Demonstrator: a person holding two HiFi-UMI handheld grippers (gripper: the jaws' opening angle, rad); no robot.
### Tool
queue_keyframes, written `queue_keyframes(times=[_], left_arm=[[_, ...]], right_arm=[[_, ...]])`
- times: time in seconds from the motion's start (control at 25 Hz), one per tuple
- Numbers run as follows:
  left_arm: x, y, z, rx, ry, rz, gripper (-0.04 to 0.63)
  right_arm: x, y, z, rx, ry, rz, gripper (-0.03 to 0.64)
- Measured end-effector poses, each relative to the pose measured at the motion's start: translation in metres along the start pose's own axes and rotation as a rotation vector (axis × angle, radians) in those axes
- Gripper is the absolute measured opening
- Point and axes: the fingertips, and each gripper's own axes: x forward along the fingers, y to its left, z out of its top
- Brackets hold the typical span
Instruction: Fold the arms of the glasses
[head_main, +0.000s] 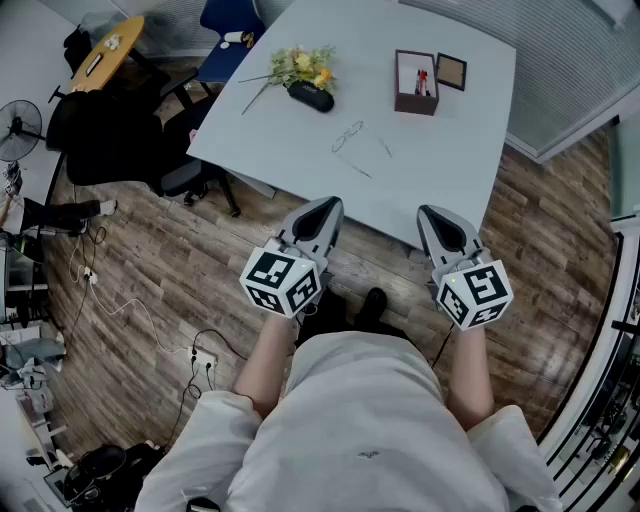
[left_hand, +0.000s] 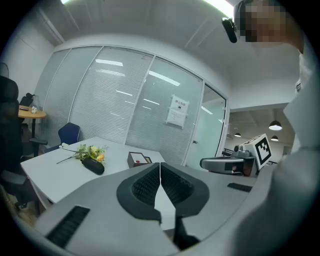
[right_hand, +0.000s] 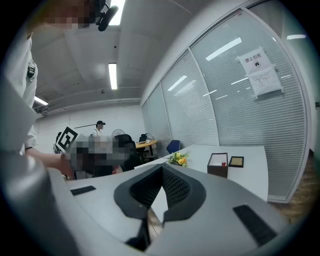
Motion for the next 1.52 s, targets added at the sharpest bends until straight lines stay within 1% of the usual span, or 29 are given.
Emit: queue_keyframes(times=[0.2,0.4,0.68,1.0,1.24,1.28,1.36,1.52], left_arm=[[0.001,-0.002,0.001,0.014,0.013,-0.006,0.021],[-0.003,-0.002,-0.003,0.004,0.029,0.007,0.021],[-0.01,-0.004,-0.01,-0.001,0.035,0.023,0.021],[-0.016,-0.007,-0.013,0.014,0.026,0.023,0.023],[-0.019,0.002,-0.019,0.007,0.036,0.001,0.026],[-0.019,0.005,-0.02,0.005,0.041,-0.002,0.033],[-0.018,0.012,-0.022,0.003,0.052,-0.006,0.095],[-0.016,0.03,-0.02,0.007,0.061,-0.02,0.101]], right_arm=[[0.0,-0.001,0.0,-0.005,0.007,-0.007,0.003],[-0.002,0.004,0.0,-0.017,0.008,0.006,0.003],[-0.004,0.002,-0.005,0.013,-0.011,-0.009,0.005],[-0.005,0.007,-0.018,0.001,0.022,-0.002,0.008],[0.006,0.013,-0.024,0.013,0.043,0.004,0.066],[0.009,0.014,-0.025,0.016,0.047,0.004,0.079],[0.016,0.017,-0.026,0.022,0.053,0.004,0.109],[0.032,0.022,-0.024,0.024,0.061,-0.009,0.137]])
